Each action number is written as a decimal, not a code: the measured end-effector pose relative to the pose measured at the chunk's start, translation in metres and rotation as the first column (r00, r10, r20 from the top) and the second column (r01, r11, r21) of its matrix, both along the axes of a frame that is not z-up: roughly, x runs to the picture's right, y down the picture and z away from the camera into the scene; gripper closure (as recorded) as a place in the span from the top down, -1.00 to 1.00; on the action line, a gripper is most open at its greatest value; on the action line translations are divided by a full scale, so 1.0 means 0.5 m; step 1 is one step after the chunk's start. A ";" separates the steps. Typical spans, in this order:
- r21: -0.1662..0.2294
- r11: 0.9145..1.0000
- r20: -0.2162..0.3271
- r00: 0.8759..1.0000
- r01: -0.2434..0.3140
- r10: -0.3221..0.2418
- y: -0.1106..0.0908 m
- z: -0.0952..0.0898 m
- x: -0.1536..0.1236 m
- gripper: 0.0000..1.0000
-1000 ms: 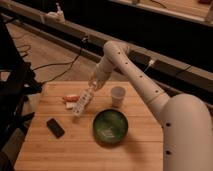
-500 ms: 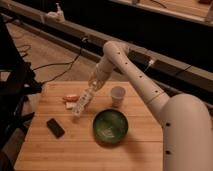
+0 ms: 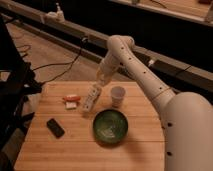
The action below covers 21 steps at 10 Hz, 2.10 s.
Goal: Stand the bottle upright
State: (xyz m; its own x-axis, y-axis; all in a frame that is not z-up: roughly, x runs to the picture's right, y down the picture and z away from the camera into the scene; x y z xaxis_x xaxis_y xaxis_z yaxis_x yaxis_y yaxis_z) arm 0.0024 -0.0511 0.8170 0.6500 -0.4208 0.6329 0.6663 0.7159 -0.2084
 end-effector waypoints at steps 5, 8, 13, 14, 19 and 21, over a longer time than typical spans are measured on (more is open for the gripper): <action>0.119 0.991 -0.019 0.998 0.069 -0.067 -0.072 0.012 0.001 -1.00; 0.137 0.988 -0.014 0.998 0.064 -0.062 -0.087 0.015 -0.008 -1.00; 0.137 0.988 -0.013 0.998 0.065 -0.063 -0.086 0.015 -0.010 -1.00; 0.137 0.988 -0.012 0.998 0.065 -0.064 -0.086 0.015 -0.012 -1.00; 0.179 0.975 -0.049 0.991 0.135 -0.128 -0.099 0.029 0.012 -1.00; 0.216 0.961 -0.074 0.984 0.174 -0.162 -0.112 0.041 0.024 -1.00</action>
